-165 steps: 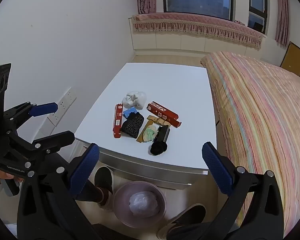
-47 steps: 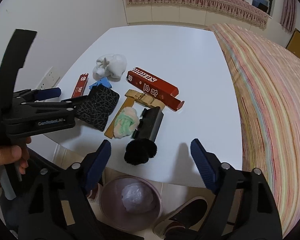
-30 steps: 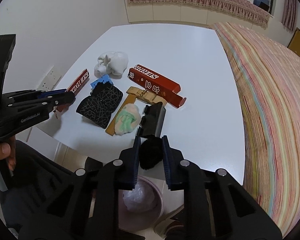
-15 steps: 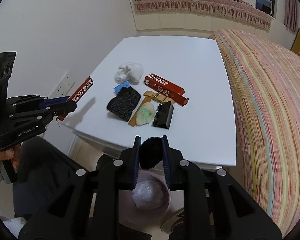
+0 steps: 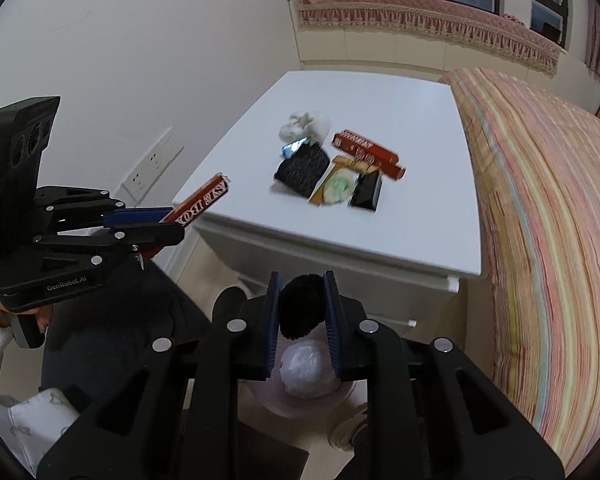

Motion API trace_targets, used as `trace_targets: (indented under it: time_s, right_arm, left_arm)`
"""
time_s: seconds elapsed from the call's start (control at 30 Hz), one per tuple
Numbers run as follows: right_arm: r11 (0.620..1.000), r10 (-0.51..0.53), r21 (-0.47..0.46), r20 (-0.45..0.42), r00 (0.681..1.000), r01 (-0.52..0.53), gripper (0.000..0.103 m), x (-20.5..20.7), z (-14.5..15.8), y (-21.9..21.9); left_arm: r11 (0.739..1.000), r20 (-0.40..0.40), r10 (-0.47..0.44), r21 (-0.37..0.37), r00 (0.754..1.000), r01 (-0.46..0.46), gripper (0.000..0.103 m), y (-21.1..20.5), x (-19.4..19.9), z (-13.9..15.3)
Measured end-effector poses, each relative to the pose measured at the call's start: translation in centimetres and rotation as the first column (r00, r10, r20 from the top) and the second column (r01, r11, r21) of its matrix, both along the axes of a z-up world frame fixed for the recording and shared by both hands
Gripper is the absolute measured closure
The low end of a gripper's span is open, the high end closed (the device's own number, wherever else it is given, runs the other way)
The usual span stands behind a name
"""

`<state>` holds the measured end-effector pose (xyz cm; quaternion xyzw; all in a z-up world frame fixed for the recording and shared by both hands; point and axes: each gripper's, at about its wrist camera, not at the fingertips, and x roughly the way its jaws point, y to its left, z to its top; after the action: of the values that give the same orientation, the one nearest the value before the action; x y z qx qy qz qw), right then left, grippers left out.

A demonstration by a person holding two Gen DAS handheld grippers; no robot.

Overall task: Collect trash
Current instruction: 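Carry both held items down to the pink bin and open both tools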

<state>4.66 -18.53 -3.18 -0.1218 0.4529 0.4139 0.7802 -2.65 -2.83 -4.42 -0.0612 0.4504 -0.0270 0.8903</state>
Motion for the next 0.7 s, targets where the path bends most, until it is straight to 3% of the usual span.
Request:
trace_targets:
  time_s: [0.6, 0.67, 0.7]
  right_arm:
    - [1.0, 0.03, 0.001, -0.073, 0.997, -0.03, 0.081, -2.8, -2.3, -1.1]
    - [1.0, 0.03, 0.006, -0.078, 0.996, -0.029, 0.075, -2.8, -2.3, -1.1]
    - [1.0, 0.028, 0.004, -0.083, 0.996, -0.028, 0.066, -2.7, -2.4, -1.2]
  left_arm:
    - [0.996, -0.075, -0.08, -0.041, 0.994, 0.077, 0.086, -3.1, -2.5, -2.4]
    - [0.996, -0.08, -0.084, -0.046, 0.993, 0.081, 0.078, -3.2, -2.5, -2.4]
    - [0.996, -0.084, -0.08, -0.05, 0.993, 0.076, 0.058, -3.1, -2.4, -2.3]
